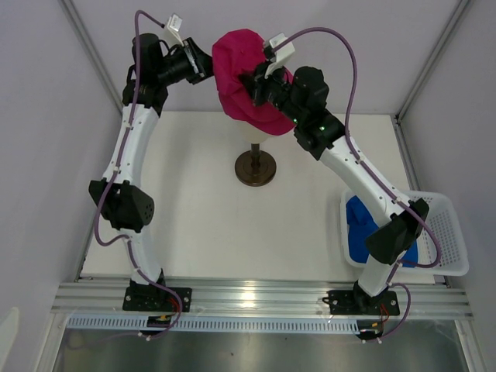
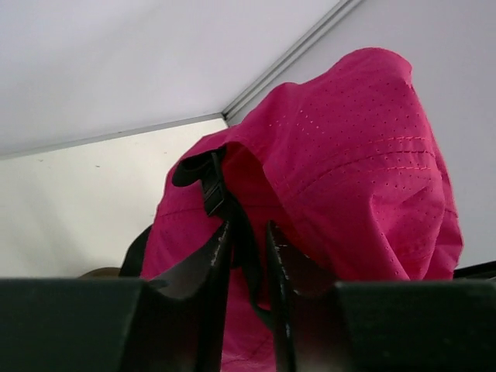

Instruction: Stack the hats

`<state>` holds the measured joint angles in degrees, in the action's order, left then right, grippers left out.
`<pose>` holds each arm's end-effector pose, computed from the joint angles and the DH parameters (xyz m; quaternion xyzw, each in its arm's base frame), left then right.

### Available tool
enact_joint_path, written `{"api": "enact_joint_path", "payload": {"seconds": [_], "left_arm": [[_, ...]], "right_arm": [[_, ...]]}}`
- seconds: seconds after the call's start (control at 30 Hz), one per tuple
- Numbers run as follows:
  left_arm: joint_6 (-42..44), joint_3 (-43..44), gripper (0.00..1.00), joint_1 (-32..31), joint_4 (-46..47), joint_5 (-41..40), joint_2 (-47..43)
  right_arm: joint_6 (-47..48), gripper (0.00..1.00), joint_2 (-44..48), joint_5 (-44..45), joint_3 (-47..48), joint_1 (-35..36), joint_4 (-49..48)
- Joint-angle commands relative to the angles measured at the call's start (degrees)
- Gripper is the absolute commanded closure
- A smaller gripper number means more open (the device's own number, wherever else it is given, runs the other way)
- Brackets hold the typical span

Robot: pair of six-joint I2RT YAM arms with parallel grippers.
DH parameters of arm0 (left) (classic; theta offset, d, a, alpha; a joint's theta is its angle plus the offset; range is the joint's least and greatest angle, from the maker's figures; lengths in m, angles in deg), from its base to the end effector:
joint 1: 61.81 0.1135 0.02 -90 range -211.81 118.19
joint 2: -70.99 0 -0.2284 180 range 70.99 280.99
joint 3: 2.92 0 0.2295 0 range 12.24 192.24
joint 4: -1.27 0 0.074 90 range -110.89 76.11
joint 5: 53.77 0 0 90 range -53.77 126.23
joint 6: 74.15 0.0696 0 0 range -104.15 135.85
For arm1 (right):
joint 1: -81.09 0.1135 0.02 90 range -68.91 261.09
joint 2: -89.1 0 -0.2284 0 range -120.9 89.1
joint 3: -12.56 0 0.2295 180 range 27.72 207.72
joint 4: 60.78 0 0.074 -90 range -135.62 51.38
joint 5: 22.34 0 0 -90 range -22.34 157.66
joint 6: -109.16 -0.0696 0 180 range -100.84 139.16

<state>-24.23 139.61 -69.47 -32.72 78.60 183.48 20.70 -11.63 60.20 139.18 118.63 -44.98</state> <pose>0.4211 -0.1040 0.4308 0.0465 0.7234 -0.4990 0.4749 0.3194 0.2569 0.4632 -0.2613 0.5872 0.2761 0.7146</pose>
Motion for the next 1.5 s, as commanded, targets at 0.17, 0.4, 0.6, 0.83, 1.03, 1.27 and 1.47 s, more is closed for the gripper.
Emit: {"api": "enact_joint_path", "payload": {"seconds": [0.17,0.4,0.6,0.83,1.03,1.27,1.47], "left_arm": [[10.2,1.6,0.83,-0.5,-6.0,-15.6,-4.9],[15.8,-5.0,0.94,-0.4,-3.6,-23.7,-10.0],[15.7,-12.9,0.96,-1.0,-0.5,-22.1,-11.6],[16.1,-16.5,0.95,-2.4,3.2,-20.5,-12.1],[16.2,-17.1,0.95,-2.5,2.9,-20.5,-12.5],[17.1,-17.6,0.94,-2.9,2.7,-20.6,-13.4],[17.2,-17.9,0.94,-2.9,2.2,-20.7,-13.3]], "right_arm": [[-0.2,0.92,2.0,-0.3,-0.2,-1.0,1.2],[-1.3,0.71,3.2,-1.3,1.2,-2.1,7.2],[-8.0,0.21,6.8,-1.9,1.7,-5.5,13.9],[-19.9,0.07,17.0,-2.4,-9.1,-12.4,7.9],[-26.7,0.08,18.4,-4.3,-12.2,-18.7,8.6],[-37.0,0.11,18.3,-7.9,-18.5,-23.7,5.2],[-40.0,0.16,18.5,-9.9,-21.4,-24.1,0.8]]}}
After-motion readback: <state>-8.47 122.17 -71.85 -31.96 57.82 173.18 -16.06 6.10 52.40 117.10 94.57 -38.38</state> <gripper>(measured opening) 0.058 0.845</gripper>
